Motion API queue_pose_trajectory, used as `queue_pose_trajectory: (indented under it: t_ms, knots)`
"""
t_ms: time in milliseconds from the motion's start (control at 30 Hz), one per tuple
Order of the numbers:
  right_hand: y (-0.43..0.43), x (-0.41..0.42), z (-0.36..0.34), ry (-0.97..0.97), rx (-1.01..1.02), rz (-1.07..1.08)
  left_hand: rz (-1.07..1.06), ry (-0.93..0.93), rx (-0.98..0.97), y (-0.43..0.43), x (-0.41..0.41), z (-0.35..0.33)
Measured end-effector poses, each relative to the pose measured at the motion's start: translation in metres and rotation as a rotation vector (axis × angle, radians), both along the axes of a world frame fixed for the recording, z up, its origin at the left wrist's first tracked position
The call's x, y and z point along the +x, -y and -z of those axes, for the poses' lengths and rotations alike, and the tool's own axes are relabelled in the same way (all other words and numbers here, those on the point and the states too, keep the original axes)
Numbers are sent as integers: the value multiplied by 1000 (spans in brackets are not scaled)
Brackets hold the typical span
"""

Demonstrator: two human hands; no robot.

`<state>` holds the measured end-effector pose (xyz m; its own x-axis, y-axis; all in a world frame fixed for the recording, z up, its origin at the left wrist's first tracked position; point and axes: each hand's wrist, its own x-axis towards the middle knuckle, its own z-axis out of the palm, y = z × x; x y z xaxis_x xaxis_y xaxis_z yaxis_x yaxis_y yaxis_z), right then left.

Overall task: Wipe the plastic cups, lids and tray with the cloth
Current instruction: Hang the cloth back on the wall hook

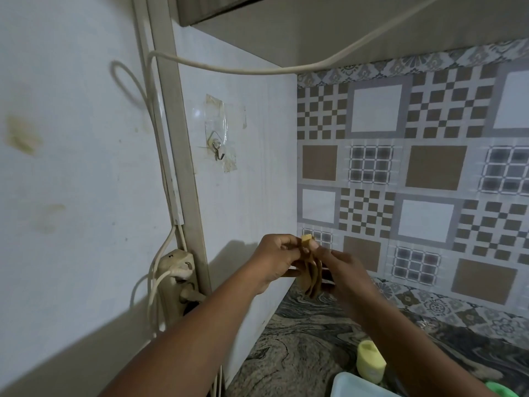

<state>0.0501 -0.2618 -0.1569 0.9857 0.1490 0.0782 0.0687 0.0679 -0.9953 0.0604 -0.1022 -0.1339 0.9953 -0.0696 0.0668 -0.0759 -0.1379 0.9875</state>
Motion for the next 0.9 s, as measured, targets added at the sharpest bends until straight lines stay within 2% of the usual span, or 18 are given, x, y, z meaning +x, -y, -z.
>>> queue_pose_trajectory:
  t_ms: [100,233,333,400,467,600,700,800,900]
  knots:
    - [-3,2,1,-3,-25,21,-6,-15,45,-5,-3,-4]
    - [-2,10,-3,-88,74,84,-127,-4,119,-18,-3,-20]
    - [-2,22,-14,-34,19,167,-277,88,285,-28,-11,-39]
    - [-5,25,-31,93,-50,173,-421,206,435,-30,-19,-49]
    - [-14,24,-54,235,-83,103,-533,366,474,-29,-28,-59]
    - [-36,12,-105,609,-230,42,-604,724,558,-39,-43,-81]
    - [-54,16,-128,841,-395,48,-623,846,640,-60,-52,-101]
    - [-77,30,-148,1011,-597,95,-685,1027,854,-85,-53,-120]
    - [-96,41,-173,1136,-657,156,-813,1092,1012,-106,-48,-136]
